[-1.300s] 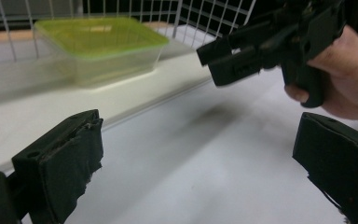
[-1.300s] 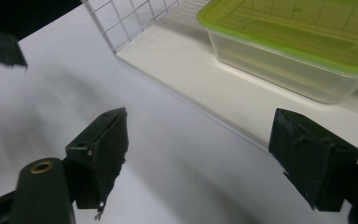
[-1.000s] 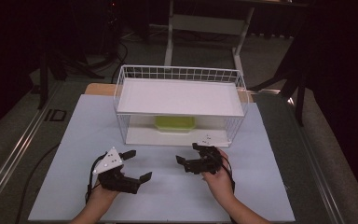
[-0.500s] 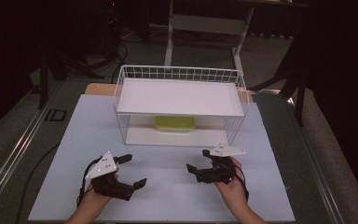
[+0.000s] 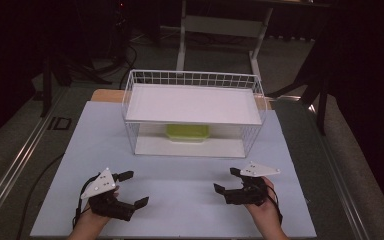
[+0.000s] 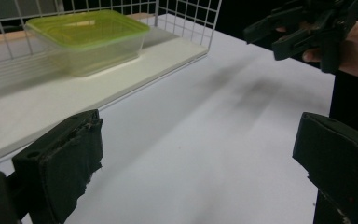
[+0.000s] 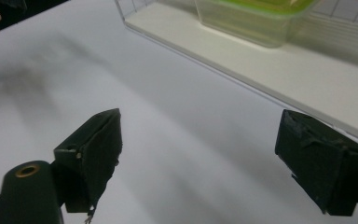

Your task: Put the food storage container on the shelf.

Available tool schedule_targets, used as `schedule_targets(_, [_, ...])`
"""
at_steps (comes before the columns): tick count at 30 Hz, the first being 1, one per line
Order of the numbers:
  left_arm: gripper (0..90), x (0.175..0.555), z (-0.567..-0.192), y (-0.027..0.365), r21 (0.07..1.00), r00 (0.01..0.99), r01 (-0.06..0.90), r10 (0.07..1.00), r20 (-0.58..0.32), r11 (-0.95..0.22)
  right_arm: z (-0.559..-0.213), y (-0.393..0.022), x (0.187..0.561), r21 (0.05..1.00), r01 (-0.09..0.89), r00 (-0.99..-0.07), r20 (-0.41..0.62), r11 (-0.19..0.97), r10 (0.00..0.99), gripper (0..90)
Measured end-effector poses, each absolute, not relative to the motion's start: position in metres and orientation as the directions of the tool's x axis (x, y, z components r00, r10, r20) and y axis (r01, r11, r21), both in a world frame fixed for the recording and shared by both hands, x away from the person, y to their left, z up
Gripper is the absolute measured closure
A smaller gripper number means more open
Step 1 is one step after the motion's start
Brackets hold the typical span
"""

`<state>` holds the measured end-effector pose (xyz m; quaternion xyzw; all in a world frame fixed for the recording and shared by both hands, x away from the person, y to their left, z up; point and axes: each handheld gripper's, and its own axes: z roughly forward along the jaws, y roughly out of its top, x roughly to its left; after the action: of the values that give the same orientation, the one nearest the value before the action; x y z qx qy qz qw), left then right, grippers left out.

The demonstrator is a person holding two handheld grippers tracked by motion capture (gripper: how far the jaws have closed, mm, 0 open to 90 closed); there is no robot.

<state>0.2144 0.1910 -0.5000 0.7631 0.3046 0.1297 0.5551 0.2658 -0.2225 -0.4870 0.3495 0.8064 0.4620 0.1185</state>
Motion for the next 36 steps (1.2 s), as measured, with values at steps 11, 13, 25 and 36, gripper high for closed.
schedule_targets(11, [2.5,0.213,-0.512,0.192,0.915,0.777,0.346,0.610,-0.158,-0.205,-0.492,-0.244,0.254,0.822,0.467,-0.727,0.146,0.327,0.671,15.0])
schedule_targets(13, [2.5,0.214,-0.514,0.191,0.913,0.776,0.350,0.610,-0.157,-0.209,-0.495,-0.247,0.254,0.819,0.467,-0.727,0.142,0.332,0.672,15.1])
schedule_targets(25, [2.5,0.217,-0.512,0.185,0.927,0.775,0.328,0.614,-0.153,-0.183,-0.509,-0.251,0.260,0.810,0.450,-0.754,0.118,0.376,0.646,15.0])
schedule_targets(36, [2.5,0.218,-0.519,0.187,0.915,0.776,0.354,0.607,-0.171,-0.194,-0.504,-0.257,0.259,0.830,0.437,-0.751,0.125,0.347,0.648,15.0])
